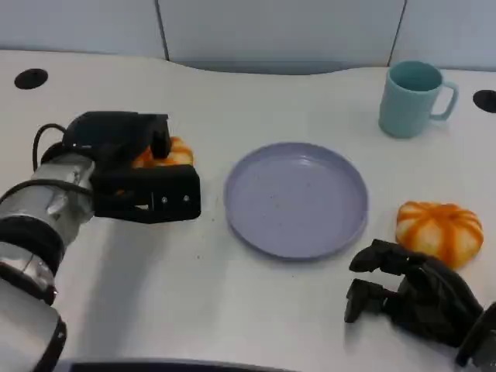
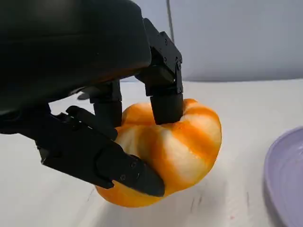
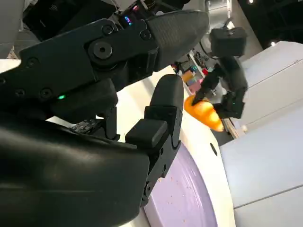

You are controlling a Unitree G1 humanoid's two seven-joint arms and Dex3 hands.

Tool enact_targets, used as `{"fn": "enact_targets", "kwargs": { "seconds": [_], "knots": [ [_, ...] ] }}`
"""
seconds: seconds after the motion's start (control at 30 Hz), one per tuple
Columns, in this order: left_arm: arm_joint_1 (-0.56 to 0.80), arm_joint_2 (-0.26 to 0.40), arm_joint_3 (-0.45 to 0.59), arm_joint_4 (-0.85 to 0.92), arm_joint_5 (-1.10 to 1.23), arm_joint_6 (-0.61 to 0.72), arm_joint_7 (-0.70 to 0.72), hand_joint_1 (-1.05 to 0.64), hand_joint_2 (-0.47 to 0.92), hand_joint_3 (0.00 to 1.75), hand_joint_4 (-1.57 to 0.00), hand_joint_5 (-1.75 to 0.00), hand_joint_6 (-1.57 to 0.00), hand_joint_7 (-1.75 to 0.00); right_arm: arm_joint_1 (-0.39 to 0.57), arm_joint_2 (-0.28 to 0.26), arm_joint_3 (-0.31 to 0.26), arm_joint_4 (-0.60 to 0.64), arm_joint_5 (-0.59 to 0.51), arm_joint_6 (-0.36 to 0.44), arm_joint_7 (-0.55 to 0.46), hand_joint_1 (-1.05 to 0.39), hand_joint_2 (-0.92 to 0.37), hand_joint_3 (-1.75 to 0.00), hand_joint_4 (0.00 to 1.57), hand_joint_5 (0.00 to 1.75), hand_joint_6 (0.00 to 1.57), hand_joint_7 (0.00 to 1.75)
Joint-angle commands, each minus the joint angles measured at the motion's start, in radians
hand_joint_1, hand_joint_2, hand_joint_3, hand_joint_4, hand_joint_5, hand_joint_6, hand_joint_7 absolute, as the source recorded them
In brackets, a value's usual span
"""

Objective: Grasp the bread from the table and place it into the plate.

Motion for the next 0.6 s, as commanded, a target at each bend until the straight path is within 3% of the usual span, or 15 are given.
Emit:
{"fn": "enact_targets", "kwargs": {
  "seconds": [0.03, 0.1, 0.17, 0.27, 0.33, 0.4, 0.53, 0.6],
  "knots": [
    [-0.081, -0.003, -0.028, -0.023, 0.029, -0.013, -0.011, -0.22, 0.9, 0.01, -0.7, -1.73, -0.58, -1.59, 0.031, 0.003, 0.01, 0.024, -0.032, 0.017, -0.021, -0.47, -0.92, -0.1, 0.69, 1.33, 0.73, 0.83],
    [-0.098, -0.018, -0.043, -0.023, 0.039, -0.029, -0.005, -0.22, 0.9, 0.01, -0.73, -1.74, -0.57, -1.67, 0.033, 0.004, 0.013, 0.018, -0.033, 0.022, -0.028, -0.47, -0.92, -0.09, 0.69, 1.34, 0.73, 0.83],
    [-0.109, -0.03, -0.049, -0.021, 0.041, -0.048, -0.007, -0.24, 0.89, 0.01, -0.7, -1.75, -0.72, -1.28, 0.032, 0.005, 0.013, 0.014, -0.029, 0.036, -0.028, -0.47, -0.92, -0.08, 0.68, 1.34, 0.73, 0.84],
    [-0.134, -0.061, -0.073, -0.023, 0.059, -0.059, -0.02, -0.29, 0.89, 0.01, -0.7, -1.75, -0.78, -1.09, 0.034, 0.008, 0.015, 0.011, -0.029, 0.024, -0.024, -0.47, -0.92, -0.08, 0.67, 1.33, 0.72, 0.84],
    [-0.146, -0.085, -0.083, -0.024, 0.063, -0.067, -0.03, -0.31, 0.9, 0.0, -0.7, -1.73, -0.85, -0.85, 0.035, 0.009, 0.019, 0.009, -0.034, 0.011, -0.027, -0.47, -0.92, -0.08, 0.67, 1.34, 0.72, 0.84],
    [-0.152, -0.099, -0.088, -0.024, 0.065, -0.075, -0.033, -0.29, 0.91, 0.01, -0.74, -1.74, -0.75, -1.24, 0.035, 0.01, 0.021, 0.01, -0.035, 0.005, -0.028, -0.48, -0.92, -0.08, 0.68, 1.34, 0.71, 0.85],
    [-0.148, -0.133, -0.103, -0.02, 0.074, -0.102, 0.001, -0.28, 0.92, 0.1, -0.79, -1.75, -0.63, -1.6, 0.036, 0.01, 0.03, -0.01, -0.041, 0.02, -0.042, -0.48, -0.92, -0.06, 0.67, 1.34, 0.71, 0.87],
    [-0.141, -0.145, -0.111, -0.015, 0.083, -0.123, 0.032, -0.26, 0.92, 0.13, -0.81, -1.75, -0.62, -1.7, 0.037, 0.012, 0.03, -0.015, -0.042, 0.019, -0.042, -0.47, -0.92, -0.06, 0.67, 1.35, 0.71, 0.88]
  ]
}}
